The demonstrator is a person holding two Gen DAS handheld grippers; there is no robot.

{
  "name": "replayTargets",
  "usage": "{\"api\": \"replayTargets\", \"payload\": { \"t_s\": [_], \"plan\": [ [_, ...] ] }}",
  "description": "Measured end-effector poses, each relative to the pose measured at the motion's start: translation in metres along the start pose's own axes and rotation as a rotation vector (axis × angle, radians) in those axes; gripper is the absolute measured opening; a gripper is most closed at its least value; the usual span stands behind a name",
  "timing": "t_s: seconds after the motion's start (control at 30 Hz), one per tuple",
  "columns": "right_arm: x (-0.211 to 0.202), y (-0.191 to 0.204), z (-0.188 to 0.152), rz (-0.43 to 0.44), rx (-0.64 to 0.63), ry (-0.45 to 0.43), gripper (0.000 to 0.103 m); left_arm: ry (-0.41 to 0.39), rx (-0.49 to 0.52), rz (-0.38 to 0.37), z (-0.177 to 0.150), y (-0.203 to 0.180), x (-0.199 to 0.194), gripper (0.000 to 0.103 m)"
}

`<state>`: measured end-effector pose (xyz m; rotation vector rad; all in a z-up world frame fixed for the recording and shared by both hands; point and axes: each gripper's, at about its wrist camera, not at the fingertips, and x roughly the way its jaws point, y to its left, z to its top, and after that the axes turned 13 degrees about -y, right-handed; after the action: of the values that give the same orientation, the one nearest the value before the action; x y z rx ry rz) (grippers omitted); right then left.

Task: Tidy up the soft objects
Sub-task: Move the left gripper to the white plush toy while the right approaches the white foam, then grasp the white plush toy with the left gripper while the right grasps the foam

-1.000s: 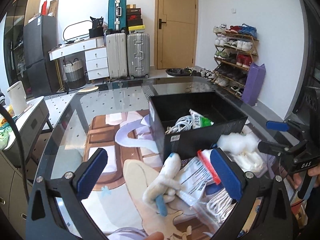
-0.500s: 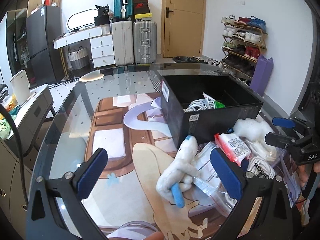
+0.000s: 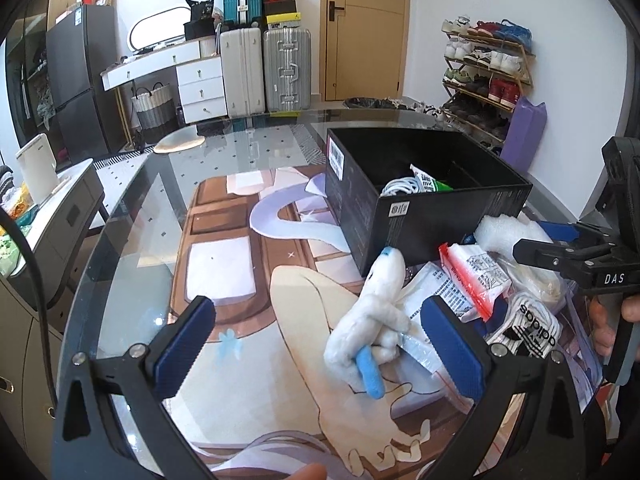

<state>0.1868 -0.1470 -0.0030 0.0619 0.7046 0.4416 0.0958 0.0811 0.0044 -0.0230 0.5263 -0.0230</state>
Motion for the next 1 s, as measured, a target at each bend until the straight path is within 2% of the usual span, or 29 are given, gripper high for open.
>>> {"api": "replayTargets", "payload": {
  "t_s": [0.53,0.57,0.63,0.73,1.0],
  "plan": [
    [0.003,0.004,-0.005,0.003,-0.008,0.012,0.101,0.049,-0.021,-0.009,-0.006,-0.002,0.013,0.103],
    [0.002,0.004,-0.005,0.005,-0.009,0.013,0.099,0.05,-0.024,-0.01,-0.007,-0.001,0.013,0.103],
    [0.001,0.004,-0.006,0.014,-0.017,0.018,0.084,0.055,-0.027,-0.016,-0.008,0.0,0.014,0.103],
    [0.0,0.005,-0.007,0.01,-0.033,0.024,0.074,0.056,-0.025,-0.024,-0.008,-0.001,0.014,0.103],
    [-0.013,0.002,-0.006,0.001,-0.051,-0.001,0.073,0.056,-0.043,-0.034,-0.009,0.002,0.015,0.103]
  ]
}}
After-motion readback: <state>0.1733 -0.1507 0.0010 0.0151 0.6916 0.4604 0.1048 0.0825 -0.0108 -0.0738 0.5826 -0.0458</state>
